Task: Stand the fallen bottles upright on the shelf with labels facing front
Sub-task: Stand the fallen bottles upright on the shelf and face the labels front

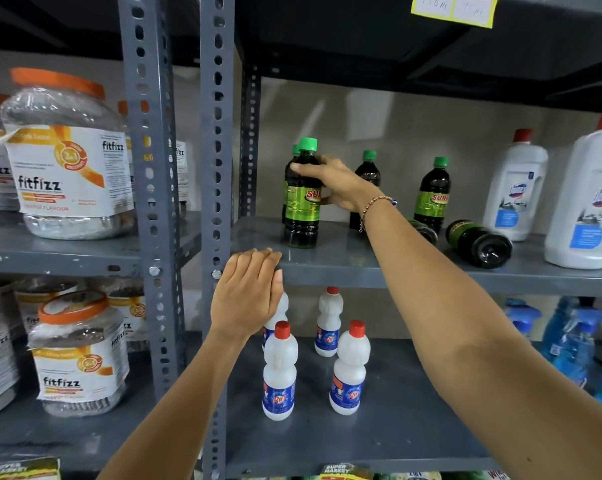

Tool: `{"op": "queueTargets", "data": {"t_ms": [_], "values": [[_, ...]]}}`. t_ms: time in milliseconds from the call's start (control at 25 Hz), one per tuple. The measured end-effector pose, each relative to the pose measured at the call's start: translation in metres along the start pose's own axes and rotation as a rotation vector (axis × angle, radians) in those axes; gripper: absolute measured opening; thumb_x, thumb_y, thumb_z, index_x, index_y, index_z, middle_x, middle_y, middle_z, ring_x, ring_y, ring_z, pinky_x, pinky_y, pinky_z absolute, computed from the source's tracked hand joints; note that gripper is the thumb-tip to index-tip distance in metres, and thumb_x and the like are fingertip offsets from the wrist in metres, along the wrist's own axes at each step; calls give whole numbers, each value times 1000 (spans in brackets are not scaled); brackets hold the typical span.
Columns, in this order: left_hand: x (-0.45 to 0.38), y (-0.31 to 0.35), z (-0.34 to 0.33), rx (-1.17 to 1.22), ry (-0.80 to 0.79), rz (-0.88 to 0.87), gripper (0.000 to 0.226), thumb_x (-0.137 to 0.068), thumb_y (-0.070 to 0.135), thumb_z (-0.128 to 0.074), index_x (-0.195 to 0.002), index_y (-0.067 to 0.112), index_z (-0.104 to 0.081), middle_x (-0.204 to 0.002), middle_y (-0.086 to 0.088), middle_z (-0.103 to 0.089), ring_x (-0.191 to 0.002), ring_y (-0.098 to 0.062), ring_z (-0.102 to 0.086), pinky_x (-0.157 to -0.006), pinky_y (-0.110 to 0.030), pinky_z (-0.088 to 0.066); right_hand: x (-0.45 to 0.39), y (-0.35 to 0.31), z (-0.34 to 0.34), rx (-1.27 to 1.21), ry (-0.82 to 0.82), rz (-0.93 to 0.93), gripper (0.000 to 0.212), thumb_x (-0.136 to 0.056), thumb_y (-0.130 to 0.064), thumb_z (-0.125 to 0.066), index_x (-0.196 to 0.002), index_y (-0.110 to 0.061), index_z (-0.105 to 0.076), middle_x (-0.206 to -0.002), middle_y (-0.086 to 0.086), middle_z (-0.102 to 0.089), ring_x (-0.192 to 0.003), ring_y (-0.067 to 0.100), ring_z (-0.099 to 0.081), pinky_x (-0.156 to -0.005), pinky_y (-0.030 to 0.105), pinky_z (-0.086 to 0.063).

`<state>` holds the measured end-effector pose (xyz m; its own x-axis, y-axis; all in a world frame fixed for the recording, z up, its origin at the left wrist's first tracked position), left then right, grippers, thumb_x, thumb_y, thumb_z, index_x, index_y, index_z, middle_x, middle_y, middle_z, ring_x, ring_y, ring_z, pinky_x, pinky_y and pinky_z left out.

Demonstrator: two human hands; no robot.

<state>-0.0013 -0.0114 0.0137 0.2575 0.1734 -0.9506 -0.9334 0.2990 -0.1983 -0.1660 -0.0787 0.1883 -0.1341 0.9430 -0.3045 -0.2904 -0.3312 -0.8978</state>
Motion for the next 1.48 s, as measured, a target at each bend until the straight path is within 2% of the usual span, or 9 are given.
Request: {"op": "queueTargets", "data": {"t_ms": [80, 320, 720, 920, 1000, 1080, 1240, 1320, 1480], "values": [[1, 0, 0, 2, 5, 1, 47, -100, 30, -26, -110, 6, -65, -105, -9, -70, -95, -28, -65, -90, -38, -43, 0, 3, -1, -55, -31, 7, 55, -84, -23, -68, -133, -8, -46, -127, 13, -61, -113, 27, -60, -96, 47, -49], [0, -1, 0, 13, 13, -7, 49, -100, 32, -24, -110, 7, -65, -106, -9, -70, -95, -27, -65, -88, -38, -48, 4, 3, -7, 84, 75, 15, 96, -68, -47, -80, -139, -13, -24, -125, 5, -54, -111, 20, -57, -87, 41, -51], [0, -2, 2, 54, -31, 4, 49, -100, 32, -25, -108, 7, -67, -103, -10, -71, -92, -28, -67, -86, -38, -51, 4, 2, 0, 22, 54, 53, 86, -76, -30, -78, -143, -4, -31, -131, 13, -57, -111, 24, -59, -80, 40, -55], [-28, 12, 28, 310, -35, 175, 26, -91, 22, -45, -102, 10, -65, -103, -7, -69, -88, -26, -64, -74, -36, -50, 11, 9, 7, 51, 8, 31, 90, -80, -42, -71, -148, -14, -19, -151, 13, -37, -132, 31, -44, -102, 55, -42], [-62, 11, 28, 503, -146, 270, 41, -89, 15, -56, -129, 11, -49, -136, -10, -51, -121, -25, -51, -96, -34, -44, 19, 23, 16, 13, -1, -7, 91, -81, -44, -68, -150, -17, -15, -156, 13, -29, -136, 33, -38, -104, 55, -40], [-99, 6, 21, 713, -423, 344, 90, -84, 9, -66, -152, 13, -8, -160, -15, -7, -147, -24, -11, -115, -32, -15, 28, 42, 23, -29, -18, -60, 89, -83, -38, -68, -150, -13, -16, -155, 13, -31, -136, 31, -38, -104, 49, -41], [-129, 5, -1, 796, -828, 511, 125, -80, 10, -73, -140, 15, 37, -153, -12, 35, -144, -22, 23, -117, -38, 2, 36, 64, 22, -46, -75, -119, 80, -82, -16, -71, -147, -7, -25, -147, 13, -45, -133, 25, -44, -111, 47, -34], [-131, 1, -15, 819, -852, 640, 121, -80, 10, -73, -144, 12, 30, -160, -14, 17, -149, -23, 6, -119, -38, -6, 36, 64, 15, 12, -144, -119, 72, -80, -5, -72, -142, -7, -36, -141, 11, -52, -128, 22, -49, -111, 44, -35], [-133, -13, -25, 845, -741, 645, 83, -75, 5, -76, -144, 14, -31, -139, -10, -51, -130, -24, -47, -108, -37, -37, 33, 67, -1, 2, -174, -108, 80, -71, 12, -73, -139, -3, -35, -138, 15, -52, -126, 25, -51, -107, 44, -43]]}}
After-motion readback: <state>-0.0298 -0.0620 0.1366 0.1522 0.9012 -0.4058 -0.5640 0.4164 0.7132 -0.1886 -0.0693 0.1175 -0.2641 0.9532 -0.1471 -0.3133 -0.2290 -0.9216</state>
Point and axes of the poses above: each hand's wrist, its own x-axis away from the middle knuckle, its own z-axis out of the back of the hand, y = z × x, the point moved 2 cm from there along -x, towards the middle knuckle
